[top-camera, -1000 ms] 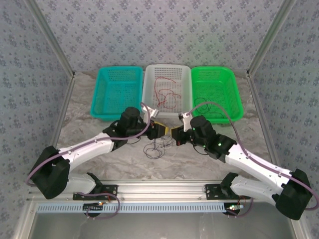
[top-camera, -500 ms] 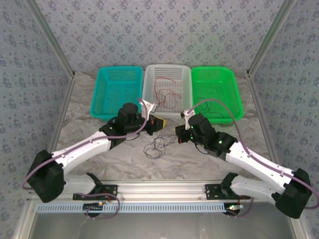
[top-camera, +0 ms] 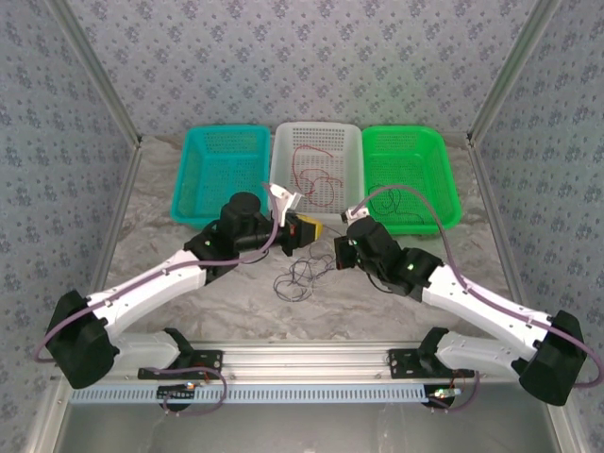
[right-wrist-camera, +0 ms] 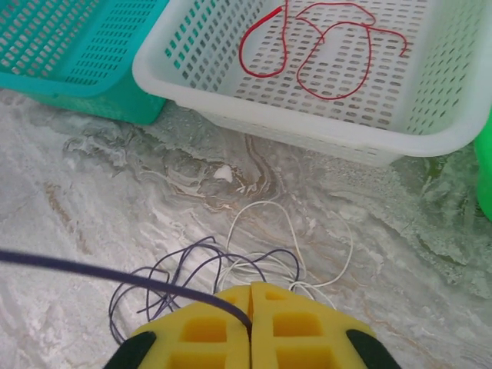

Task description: Untangle the cables

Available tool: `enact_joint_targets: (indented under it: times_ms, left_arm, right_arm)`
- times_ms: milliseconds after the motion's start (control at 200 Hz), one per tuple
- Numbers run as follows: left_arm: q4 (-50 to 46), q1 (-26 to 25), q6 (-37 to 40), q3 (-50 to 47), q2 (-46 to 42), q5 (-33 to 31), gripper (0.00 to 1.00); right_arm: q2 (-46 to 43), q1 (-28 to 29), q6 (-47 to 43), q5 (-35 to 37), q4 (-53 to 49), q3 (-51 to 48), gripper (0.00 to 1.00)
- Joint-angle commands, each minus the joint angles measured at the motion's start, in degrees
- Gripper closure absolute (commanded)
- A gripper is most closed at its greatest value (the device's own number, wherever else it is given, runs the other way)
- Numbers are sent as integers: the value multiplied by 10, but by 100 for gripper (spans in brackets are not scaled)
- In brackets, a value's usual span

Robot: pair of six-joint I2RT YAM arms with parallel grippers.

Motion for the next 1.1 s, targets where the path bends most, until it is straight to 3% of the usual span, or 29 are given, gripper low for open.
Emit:
enact_joint_targets:
  times_ms: [0,65,200,285,420,490,625,720,775,859,929,964,1094]
  left_arm:
    - [36,-6,-9,35,-18,12,92]
    - [35,-9,-9,43,-19,11,92]
    - [32,-13,-11,56,-17,6,92]
    - [34,-13,-16,58,-16,1,92]
    - [46,-14,-27,56,-16,5,92]
    - [54,-13,-32,54,-19,6,92]
    - [49,-13,-29,54,-28,-9,91]
    - [45,-13,-21,47,-43,-25,88]
    - [40,-13,-16,42,-50,-34,78]
    - [18,-13,-9,33,-62,-71,45]
    - [-7,-13,9,23,-72,-97,26]
    - [-20,-13,15,17,-76,-108,21]
    - [-71,-13,41,3,-85,-115,15]
  right_arm:
    - [5,3,14,38,7,-9,79]
    - [4,6,15,41,24,-13,60]
    - [0,8,23,40,64,-27,33]
    - [-9,8,29,40,90,-41,27]
    - [-14,8,31,40,120,-56,26]
    - [-13,8,23,36,138,-60,34]
    - [-10,7,8,21,160,-60,79]
    - [-15,6,-16,20,130,-41,100]
    - [-24,5,-33,21,105,-25,100]
    - [-46,2,-67,19,65,9,100]
    - [-67,-6,-93,11,29,41,100]
    - [-77,-10,-104,3,11,60,100]
    - [-96,-27,-129,-16,-48,132,100]
